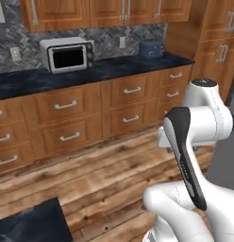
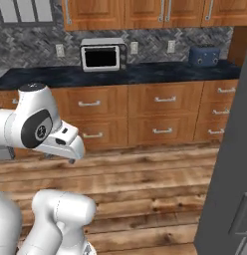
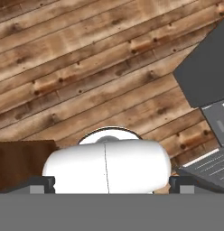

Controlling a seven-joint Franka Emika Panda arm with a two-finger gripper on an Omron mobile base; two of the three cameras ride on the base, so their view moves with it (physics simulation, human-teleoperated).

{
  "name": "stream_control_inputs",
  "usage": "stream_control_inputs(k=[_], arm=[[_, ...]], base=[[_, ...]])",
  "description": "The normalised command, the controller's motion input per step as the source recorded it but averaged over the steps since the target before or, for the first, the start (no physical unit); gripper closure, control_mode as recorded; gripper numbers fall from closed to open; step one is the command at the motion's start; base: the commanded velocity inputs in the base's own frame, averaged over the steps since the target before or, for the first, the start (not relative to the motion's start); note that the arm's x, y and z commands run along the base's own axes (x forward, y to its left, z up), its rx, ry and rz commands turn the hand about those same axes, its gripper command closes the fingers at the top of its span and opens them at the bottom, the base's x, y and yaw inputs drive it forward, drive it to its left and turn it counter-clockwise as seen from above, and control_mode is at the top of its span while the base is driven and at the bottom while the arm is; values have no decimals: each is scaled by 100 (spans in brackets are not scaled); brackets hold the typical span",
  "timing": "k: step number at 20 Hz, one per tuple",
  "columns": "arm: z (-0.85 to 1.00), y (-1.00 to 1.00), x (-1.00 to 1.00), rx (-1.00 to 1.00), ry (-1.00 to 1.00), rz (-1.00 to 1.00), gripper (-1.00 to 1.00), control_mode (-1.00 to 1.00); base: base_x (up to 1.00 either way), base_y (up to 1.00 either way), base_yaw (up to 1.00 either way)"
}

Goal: Pick up the orange and peach from the fridge and place one fruit on each plate on the dining counter.

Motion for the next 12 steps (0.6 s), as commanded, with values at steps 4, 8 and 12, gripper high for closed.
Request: stream_control_inputs(k=[4,8,12], arm=[[0,0,0,0,0,0,-100,100],[0,0,0,0,0,0,-100,100],[0,0,0,0,0,0,-100,100]], base=[[38,0,-57],[0,-7,-64],[0,-14,-58]])
